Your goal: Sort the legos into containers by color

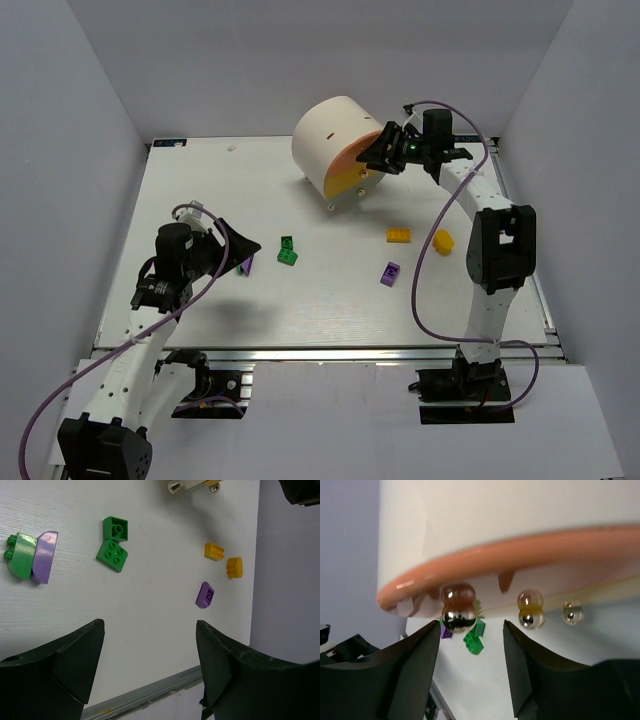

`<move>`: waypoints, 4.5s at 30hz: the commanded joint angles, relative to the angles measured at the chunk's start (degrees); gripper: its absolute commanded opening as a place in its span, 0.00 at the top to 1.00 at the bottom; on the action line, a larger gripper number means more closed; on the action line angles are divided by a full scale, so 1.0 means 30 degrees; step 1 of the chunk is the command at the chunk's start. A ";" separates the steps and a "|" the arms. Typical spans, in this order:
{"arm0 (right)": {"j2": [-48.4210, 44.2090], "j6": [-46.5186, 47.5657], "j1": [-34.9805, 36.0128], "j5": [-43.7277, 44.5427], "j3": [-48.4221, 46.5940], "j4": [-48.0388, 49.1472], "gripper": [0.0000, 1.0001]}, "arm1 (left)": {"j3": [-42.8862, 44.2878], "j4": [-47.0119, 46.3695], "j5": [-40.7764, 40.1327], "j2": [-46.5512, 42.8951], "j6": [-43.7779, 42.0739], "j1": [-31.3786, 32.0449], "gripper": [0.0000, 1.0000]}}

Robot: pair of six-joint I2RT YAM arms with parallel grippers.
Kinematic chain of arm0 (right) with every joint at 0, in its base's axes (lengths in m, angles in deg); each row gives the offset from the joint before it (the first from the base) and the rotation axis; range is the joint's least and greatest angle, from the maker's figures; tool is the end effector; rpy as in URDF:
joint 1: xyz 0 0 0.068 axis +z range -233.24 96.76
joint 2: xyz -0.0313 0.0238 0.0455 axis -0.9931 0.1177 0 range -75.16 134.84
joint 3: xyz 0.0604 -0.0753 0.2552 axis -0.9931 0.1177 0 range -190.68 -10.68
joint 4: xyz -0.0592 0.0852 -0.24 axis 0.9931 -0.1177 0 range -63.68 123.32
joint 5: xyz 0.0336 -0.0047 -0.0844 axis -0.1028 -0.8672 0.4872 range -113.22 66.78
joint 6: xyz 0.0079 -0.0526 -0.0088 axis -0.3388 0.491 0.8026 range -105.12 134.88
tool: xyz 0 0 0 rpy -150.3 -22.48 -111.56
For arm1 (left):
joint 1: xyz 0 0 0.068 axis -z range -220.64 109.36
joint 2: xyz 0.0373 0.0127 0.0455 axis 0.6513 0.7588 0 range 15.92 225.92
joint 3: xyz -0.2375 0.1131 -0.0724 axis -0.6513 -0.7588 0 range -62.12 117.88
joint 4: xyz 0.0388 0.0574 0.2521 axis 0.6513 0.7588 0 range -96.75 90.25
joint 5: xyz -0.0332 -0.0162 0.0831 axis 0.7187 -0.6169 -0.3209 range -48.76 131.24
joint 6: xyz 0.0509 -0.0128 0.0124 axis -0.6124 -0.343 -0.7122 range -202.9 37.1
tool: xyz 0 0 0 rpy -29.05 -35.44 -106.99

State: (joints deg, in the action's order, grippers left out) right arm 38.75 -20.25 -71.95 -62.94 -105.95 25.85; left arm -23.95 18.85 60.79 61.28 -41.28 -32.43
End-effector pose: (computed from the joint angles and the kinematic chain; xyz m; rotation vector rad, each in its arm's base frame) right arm 0.4558 0.1141 0.2888 -0.0286 2.1251 1.1981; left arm 0.1720 -0.0369 0.2720 -0.4395 2.1914 -0.8588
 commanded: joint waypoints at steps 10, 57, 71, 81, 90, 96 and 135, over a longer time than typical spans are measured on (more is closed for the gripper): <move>0.1523 -0.1208 -0.0072 0.0322 -0.3050 0.1754 0.54 | -0.0273 -0.1416 -0.0160 0.0288 0.0626 -0.0011 0.16; -0.7206 0.4766 -0.1917 -0.1319 0.8403 0.0936 0.23 | 1.0798 0.1771 -0.5370 1.7572 -0.3064 0.3942 0.19; -1.0546 0.7990 -0.2649 -0.0997 1.1100 0.0203 0.24 | 1.5571 0.4470 -1.1259 2.2317 -0.3622 0.7193 0.22; -1.1250 0.8021 -0.3381 -0.1348 1.1422 0.0261 0.24 | 1.6309 0.5439 -1.2376 2.3727 -0.3329 0.7635 0.44; -1.1982 1.0038 -0.3500 -0.2664 1.1657 -0.0235 0.37 | 1.5842 0.4330 -1.1383 1.9319 -0.3123 0.7811 0.92; -1.2509 1.4927 -0.3557 -0.5095 1.1919 -0.2431 0.98 | 1.4230 0.0026 -0.7315 1.4678 -0.4322 0.7811 0.96; -1.3008 2.9054 -0.0690 -0.8822 1.1539 -1.0200 0.31 | 2.7214 -0.2295 -0.5695 2.1330 -0.3974 0.9042 0.51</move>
State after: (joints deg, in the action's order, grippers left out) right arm -0.48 56.51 -76.87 -86.61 -68.88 -0.57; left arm 57.52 12.12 45.16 134.59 -53.52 -5.59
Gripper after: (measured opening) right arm 0.681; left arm 0.529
